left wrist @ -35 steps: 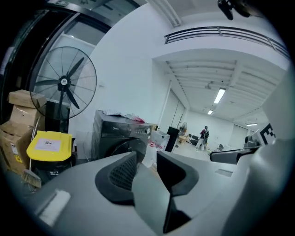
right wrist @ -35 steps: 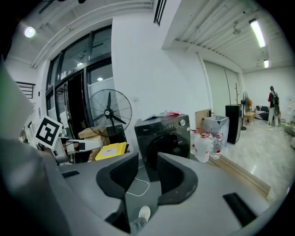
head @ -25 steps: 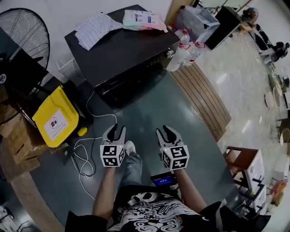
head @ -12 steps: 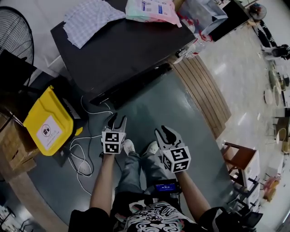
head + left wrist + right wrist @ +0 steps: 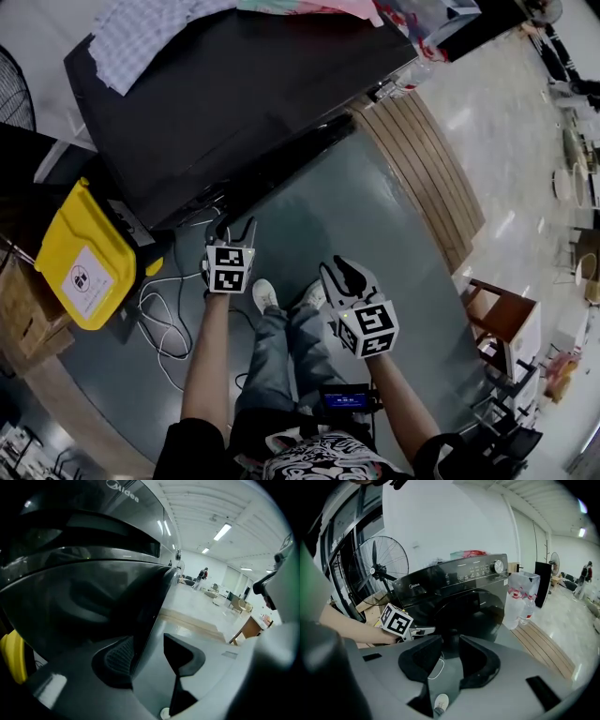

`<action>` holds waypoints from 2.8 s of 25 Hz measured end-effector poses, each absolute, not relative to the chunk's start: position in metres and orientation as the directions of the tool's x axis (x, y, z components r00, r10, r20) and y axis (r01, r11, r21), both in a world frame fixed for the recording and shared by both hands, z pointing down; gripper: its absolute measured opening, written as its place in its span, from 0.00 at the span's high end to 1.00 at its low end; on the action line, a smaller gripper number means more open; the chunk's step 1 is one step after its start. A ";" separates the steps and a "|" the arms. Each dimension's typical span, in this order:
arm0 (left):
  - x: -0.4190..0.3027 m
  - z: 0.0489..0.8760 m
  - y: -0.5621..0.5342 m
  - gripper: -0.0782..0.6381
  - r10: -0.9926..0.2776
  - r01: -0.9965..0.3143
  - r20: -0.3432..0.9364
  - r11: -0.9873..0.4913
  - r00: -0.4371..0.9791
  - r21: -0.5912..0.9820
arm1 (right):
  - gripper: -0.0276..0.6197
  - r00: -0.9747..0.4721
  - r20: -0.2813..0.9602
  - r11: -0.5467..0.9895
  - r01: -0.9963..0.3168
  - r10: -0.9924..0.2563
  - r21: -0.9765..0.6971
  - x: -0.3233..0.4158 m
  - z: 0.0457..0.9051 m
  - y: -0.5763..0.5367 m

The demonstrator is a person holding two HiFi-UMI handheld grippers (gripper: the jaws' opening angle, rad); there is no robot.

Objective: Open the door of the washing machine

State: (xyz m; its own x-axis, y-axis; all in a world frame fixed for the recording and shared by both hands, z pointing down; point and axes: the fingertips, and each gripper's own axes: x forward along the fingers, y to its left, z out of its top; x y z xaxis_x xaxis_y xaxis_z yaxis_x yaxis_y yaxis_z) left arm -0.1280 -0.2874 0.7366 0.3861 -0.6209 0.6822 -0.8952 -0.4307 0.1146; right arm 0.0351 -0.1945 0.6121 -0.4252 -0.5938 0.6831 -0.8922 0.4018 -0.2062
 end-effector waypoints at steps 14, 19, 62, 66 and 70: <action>-0.122 0.749 -0.295 0.73 -0.566 -0.874 0.738 -0.481 0.367 0.066 | 0.79 -0.427 0.692 0.366 -0.898 -0.583 -0.245 0.040 0.630 -0.202; -0.121 0.749 -0.293 0.73 -0.550 -0.872 0.748 -0.484 0.372 0.078 | 0.81 -0.436 0.684 0.358 -0.895 -0.585 -0.265 0.027 0.632 -0.213; -0.082 0.708 -0.215 0.66 -0.548 -0.823 0.624 -0.463 0.557 0.329 | 0.95 0.192 0.814 -0.191 -0.976 -0.548 0.101 0.254 0.673 -0.184; -0.086 0.711 -0.211 0.66 -0.546 -0.828 0.632 -0.452 0.550 0.330 | 0.95 0.229 0.807 -0.231 -0.966 -0.544 0.119 0.282 0.677 -0.192; -0.086 0.706 -0.206 0.66 -0.564 -0.834 0.622 -0.446 0.544 0.325 | 0.95 0.218 0.804 -0.222 -0.969 -0.553 0.110 0.295 0.674 -0.196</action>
